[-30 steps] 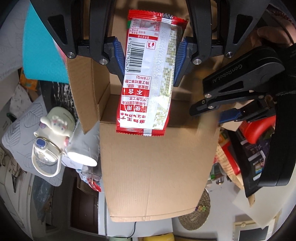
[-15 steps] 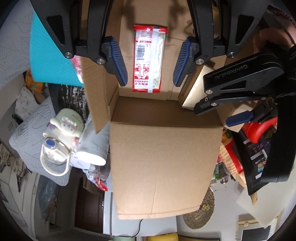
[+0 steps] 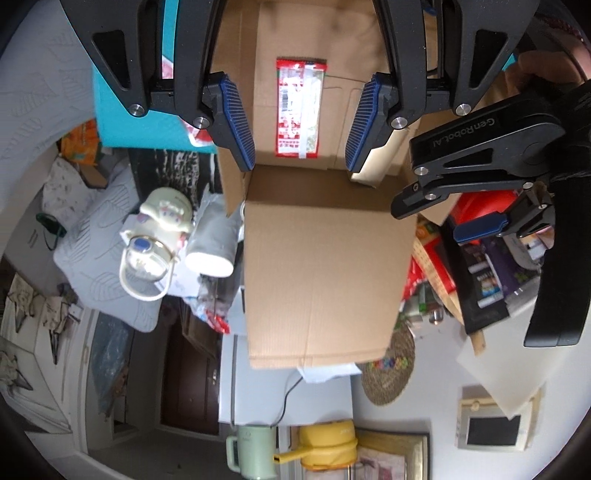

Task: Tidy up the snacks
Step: 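Lower the gold box into the cardboard box and open the left gripper, then move both grippers back toward the snacks on the table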

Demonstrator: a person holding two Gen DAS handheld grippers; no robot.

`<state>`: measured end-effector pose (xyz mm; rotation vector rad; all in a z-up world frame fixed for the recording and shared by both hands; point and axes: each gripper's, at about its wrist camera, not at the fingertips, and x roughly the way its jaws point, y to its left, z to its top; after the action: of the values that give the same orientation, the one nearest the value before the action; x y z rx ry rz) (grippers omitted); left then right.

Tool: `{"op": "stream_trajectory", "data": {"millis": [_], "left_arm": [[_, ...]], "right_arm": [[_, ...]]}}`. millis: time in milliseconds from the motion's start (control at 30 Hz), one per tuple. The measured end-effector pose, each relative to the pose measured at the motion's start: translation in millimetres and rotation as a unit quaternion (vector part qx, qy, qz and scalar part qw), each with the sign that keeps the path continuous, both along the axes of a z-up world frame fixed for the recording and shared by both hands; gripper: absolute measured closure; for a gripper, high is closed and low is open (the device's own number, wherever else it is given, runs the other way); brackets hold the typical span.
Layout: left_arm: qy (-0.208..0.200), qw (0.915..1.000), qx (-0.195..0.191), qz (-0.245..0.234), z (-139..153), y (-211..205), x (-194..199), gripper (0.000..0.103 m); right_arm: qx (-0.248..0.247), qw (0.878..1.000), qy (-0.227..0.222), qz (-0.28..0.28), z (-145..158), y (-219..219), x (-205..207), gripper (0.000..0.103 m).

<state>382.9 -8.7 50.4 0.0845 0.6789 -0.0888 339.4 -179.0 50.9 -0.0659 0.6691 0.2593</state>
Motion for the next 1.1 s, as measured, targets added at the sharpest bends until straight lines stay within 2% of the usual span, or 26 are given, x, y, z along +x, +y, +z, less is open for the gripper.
{"op": "stream_trajectory", "data": {"millis": [300, 567, 633, 733, 833, 867, 1000, 1100], "left_arm": [[-0.042, 0.9990, 0.002, -0.013, 42.2, -6.0, -43.6, 0.026], [-0.072, 0.9973, 0.005, -0.018, 69.4, -8.7, -88.7, 0.026], [-0.076, 0.9969, 0.005, -0.021, 73.1, -8.4, -98.9, 0.026], [-0.079, 0.9965, 0.005, -0.025, 77.1, -8.2, -115.2, 0.025], [-0.082, 0.9962, 0.006, -0.029, 78.9, -7.2, -128.3, 0.024], [-0.084, 0.9960, 0.007, -0.031, 79.0, -6.9, -134.8, 0.024], [-0.085, 0.9957, 0.007, -0.036, 76.4, -3.8, -153.6, 0.024], [-0.084, 0.9956, 0.007, -0.040, 72.9, -2.1, -168.3, 0.024]], "right_arm": [[0.003, 0.999, -0.049, -0.009, 40.4, -8.3, -44.7, 0.052], [0.002, 0.997, -0.079, -0.018, 63.6, -14.0, -88.5, 0.052], [0.002, 0.996, -0.084, -0.019, 66.6, -14.8, -97.3, 0.052], [0.006, 0.996, -0.091, -0.021, 71.5, -16.7, -112.2, 0.045], [0.007, 0.995, -0.099, -0.023, 74.1, -17.4, -127.6, 0.043], [0.008, 0.995, -0.101, -0.023, 74.6, -17.7, -132.2, 0.040], [0.013, 0.994, -0.105, -0.025, 74.2, -19.0, -152.0, 0.039], [0.016, 0.994, -0.107, -0.028, 71.4, -19.4, -167.5, 0.034]]}}
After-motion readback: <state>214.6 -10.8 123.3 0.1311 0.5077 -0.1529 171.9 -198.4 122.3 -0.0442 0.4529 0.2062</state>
